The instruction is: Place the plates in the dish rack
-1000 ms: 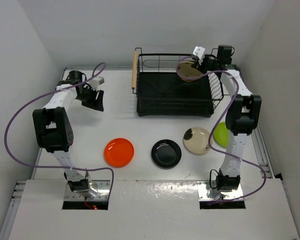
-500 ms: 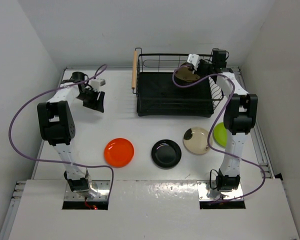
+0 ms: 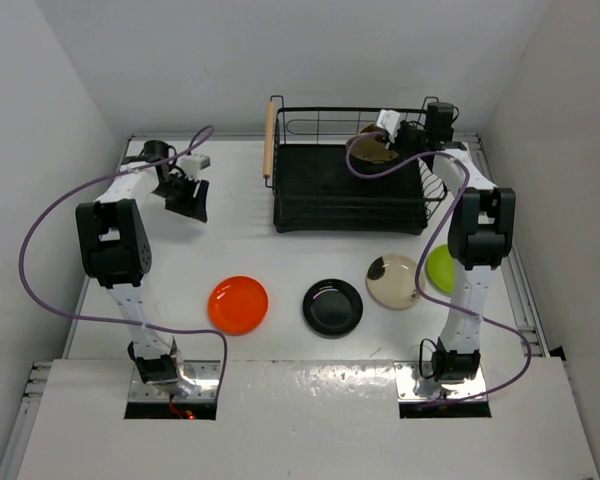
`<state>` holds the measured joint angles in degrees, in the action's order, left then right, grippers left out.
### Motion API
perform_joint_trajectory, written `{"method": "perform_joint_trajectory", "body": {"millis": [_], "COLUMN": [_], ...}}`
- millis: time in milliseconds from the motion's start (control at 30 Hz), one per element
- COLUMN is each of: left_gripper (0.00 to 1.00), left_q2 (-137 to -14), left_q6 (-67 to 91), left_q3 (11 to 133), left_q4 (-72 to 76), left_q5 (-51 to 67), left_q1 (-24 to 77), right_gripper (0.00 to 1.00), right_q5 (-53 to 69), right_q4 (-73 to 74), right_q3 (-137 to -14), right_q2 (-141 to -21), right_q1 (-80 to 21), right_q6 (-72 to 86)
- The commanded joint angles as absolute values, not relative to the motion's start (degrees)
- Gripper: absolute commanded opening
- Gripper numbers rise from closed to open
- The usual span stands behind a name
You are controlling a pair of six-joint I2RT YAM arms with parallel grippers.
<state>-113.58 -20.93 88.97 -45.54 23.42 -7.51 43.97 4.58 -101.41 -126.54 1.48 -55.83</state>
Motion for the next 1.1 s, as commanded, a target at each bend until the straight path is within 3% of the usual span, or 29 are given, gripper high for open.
{"method": "perform_joint_trajectory", "body": {"millis": [0, 200, 367, 733, 1067], "left_gripper": [0.61, 0.61, 0.61, 0.61, 0.61], "left_q2": [-113.64, -113.64, -111.89, -113.64, -114.17], "left_q6": [-21.71, -21.71, -23.99, -23.99, -23.99], "left_q3": [90.79, 90.79, 90.79, 93.08, 93.08], "left_q4": [-46.14, -46.14, -48.77, -50.45, -50.98], "left_q5": [23.55, 24.08, 24.08, 22.32, 21.80], "left_q1": [-8.00, -7.47, -7.47, -5.89, -5.89], "right_gripper": [0.00, 0.00, 0.00, 0.00, 0.00], "right_q5": [48.16, 55.63, 60.46, 64.51, 58.19], "right_q4": [-11.34, -24.25, -23.38, -9.16, -1.77], "right_q3": [-98.80, -102.74, -102.04, -98.44, -100.89], "right_q2": [-123.94, -125.50, -125.94, -124.98, -128.49], "right_q1": [3.08, 4.74, 6.85, 7.82, 5.19], "right_q6": [-43.36, -22.96, -21.71, -31.27, -51.55]}}
